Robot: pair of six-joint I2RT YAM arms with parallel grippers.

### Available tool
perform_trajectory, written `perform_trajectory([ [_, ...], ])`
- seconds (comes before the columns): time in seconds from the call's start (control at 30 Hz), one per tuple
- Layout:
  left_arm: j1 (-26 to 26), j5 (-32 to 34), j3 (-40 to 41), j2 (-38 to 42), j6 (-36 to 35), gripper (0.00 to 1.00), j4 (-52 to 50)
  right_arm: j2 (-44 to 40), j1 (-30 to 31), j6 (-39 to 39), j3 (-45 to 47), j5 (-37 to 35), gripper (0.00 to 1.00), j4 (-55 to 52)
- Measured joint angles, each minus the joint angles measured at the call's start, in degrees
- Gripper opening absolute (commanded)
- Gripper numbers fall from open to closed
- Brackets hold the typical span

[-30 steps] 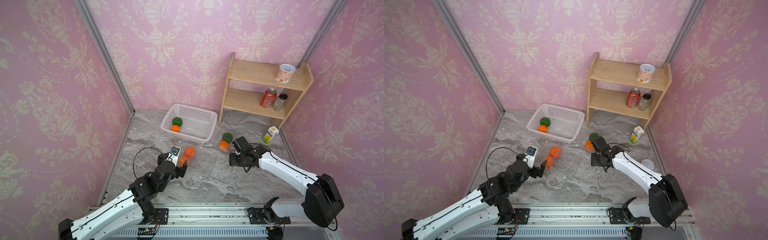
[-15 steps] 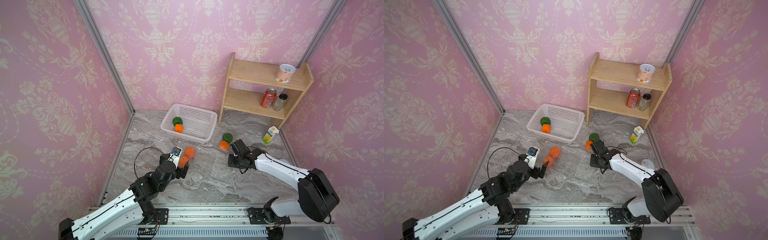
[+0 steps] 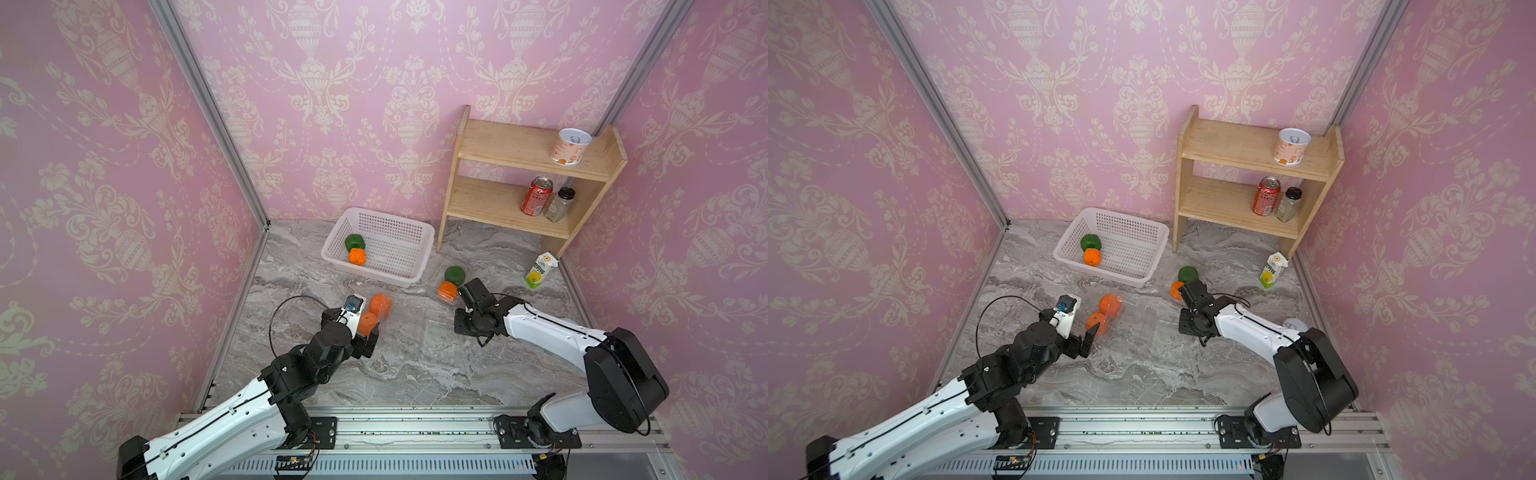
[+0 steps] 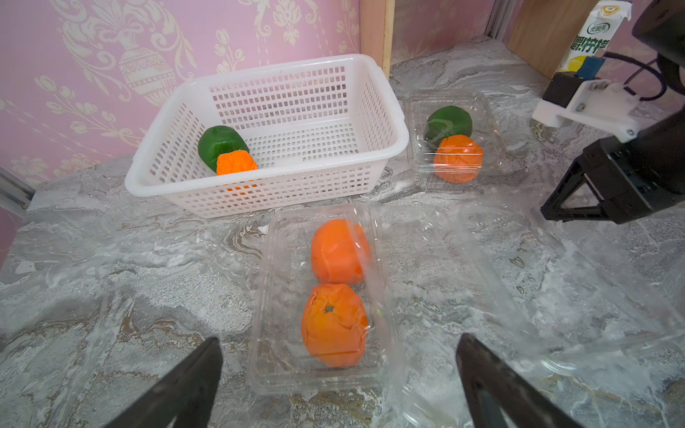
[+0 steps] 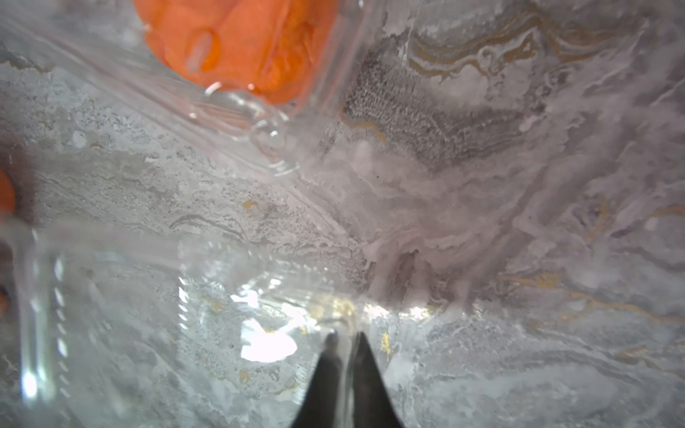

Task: Take oranges out of containers
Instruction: Pick up the packing box from the center of the board, then place the packing box at the center of the board.

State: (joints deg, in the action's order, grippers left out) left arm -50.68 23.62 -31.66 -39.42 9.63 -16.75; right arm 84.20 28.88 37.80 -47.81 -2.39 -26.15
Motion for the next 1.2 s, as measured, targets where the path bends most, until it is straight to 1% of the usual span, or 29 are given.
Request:
perform_trajectory([
  [0.27,0.0,-0.9,0.0,0.2,0.4,0.99,0.4,-1.7,-1.8,0.0,-0.6,-2.3,0.0,-0.8],
  [0.37,0.0,-0.9,0.1,0.5,0.4,0.99,0.4,-4.7,-3.3,0.0,-0.6,-5.3,0.0,-3.3],
  [0.43,0.0,-0.9,0.0,0.7,0.4,0.99,0.4,-8.1,-4.3,-0.1,-0.6,-8.4,0.0,-5.4],
  [0.53,0.0,-0.9,0.0,1.1,0.4,0.99,0.4,-12.9,-6.6,-0.5,-0.7,-11.2,0.0,-8.0],
  [0.57,0.0,-0.9,0.0,1.1,0.4,0.99,0.5,-14.1,-7.9,-0.5,-0.7,-11.3,0.0,-8.6],
  [0.73,0.0,-0.9,0.0,0.7,0.4,0.99,1.1,-20.4,-18.9,-0.9,-0.7,-10.6,0.0,-10.5],
  [0.83,0.0,-1.0,0.1,-0.1,0.4,0.99,1.6,-22.2,-24.2,-2.5,-1.9,-10.5,0.0,-12.9],
  [1.03,0.0,-1.3,0.1,-1.0,0.4,0.99,2.7,-20.5,-33.4,-5.0,-4.9,-8.5,0.0,-14.5],
  [1.17,0.0,-1.3,0.0,-2.6,0.4,0.99,3.0,-17.0,-35.8,-5.2,-4.9,-8.3,0.0,-14.6],
  [1.2,0.0,-1.3,0.0,-3.1,0.4,0.99,3.0,-16.4,-36.3,-5.2,-4.8,-8.3,0.02,-14.6],
])
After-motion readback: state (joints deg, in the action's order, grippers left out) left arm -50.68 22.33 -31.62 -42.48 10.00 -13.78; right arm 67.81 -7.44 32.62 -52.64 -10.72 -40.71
